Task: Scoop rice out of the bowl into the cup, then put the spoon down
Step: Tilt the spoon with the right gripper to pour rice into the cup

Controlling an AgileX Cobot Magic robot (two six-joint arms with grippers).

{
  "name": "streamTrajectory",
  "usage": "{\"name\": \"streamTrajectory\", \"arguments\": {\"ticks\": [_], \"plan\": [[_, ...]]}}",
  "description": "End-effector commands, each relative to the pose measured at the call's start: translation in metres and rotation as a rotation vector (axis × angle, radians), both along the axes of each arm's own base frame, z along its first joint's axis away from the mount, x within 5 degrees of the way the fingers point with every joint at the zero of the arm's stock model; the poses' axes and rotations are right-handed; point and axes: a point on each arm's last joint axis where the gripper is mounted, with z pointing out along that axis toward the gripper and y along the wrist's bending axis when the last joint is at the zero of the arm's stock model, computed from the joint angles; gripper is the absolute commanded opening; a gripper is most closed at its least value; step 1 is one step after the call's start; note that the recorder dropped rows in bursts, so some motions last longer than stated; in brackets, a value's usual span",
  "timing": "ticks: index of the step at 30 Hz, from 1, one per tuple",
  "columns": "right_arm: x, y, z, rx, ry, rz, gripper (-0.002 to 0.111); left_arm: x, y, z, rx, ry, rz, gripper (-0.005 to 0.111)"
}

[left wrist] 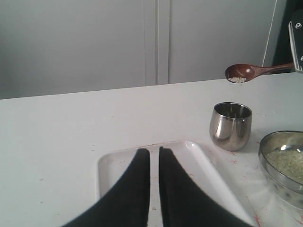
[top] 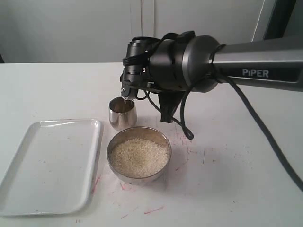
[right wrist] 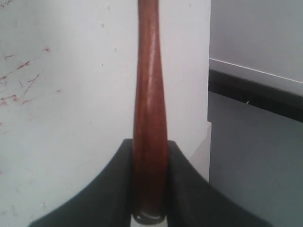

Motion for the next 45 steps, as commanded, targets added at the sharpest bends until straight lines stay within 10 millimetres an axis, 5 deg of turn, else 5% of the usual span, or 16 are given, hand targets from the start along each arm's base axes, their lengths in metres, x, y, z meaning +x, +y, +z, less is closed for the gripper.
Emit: {"name": "streamTrajectory", "arguments": {"ticks": [1,45], "plan": [[0.001,-0.001,0.004,-0.016,-0.016,-0.007,0.000,-0.001,0.000,0.002,-0.008,-0.011,-0.007,0.014],[-0.008,0.011,0.009,-0.120,-0.036,0.052,0.000,-0.001,0.000,0.002,-0.008,-0.011,-0.007,0.014]]}}
